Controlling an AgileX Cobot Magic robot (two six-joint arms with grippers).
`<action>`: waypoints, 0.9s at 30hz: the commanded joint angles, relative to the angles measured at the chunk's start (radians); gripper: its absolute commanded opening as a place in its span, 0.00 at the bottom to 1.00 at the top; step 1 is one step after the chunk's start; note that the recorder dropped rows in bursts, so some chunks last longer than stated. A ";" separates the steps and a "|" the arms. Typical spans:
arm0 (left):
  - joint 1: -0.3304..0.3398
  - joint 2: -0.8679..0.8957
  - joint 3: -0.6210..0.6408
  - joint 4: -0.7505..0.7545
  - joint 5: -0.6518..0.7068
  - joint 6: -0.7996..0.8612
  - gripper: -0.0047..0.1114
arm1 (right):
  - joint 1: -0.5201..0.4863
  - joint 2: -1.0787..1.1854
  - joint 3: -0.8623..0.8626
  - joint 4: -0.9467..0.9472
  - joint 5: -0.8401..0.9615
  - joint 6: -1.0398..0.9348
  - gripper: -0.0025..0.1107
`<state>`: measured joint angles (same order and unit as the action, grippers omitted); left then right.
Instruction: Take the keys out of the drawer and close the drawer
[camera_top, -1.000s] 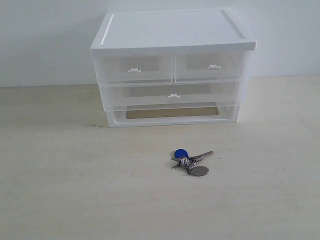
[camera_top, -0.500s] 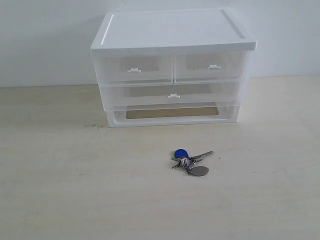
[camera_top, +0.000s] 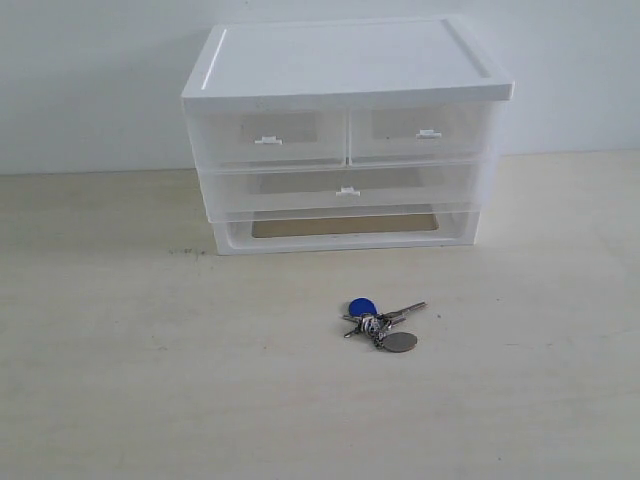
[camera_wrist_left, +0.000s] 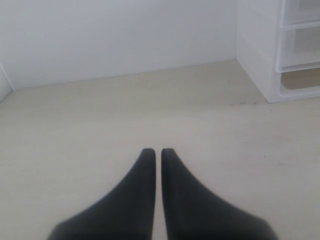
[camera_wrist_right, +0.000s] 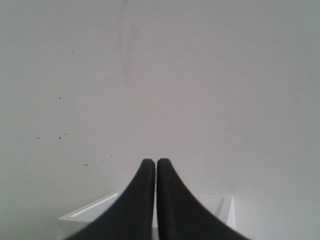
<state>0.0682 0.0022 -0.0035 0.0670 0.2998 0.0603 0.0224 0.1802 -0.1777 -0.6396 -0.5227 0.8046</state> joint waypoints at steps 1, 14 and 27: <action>0.003 -0.002 0.003 0.005 0.003 0.003 0.08 | -0.003 -0.008 0.006 -0.002 0.002 0.003 0.02; 0.003 -0.002 0.003 0.005 0.005 0.003 0.08 | -0.002 -0.008 0.006 0.006 0.016 -0.090 0.02; 0.003 -0.002 0.003 0.005 0.005 0.003 0.08 | -0.002 -0.086 0.178 0.491 0.011 -0.509 0.02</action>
<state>0.0682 0.0022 -0.0035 0.0670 0.3069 0.0603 0.0224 0.1347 -0.0337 -0.2362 -0.5127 0.3934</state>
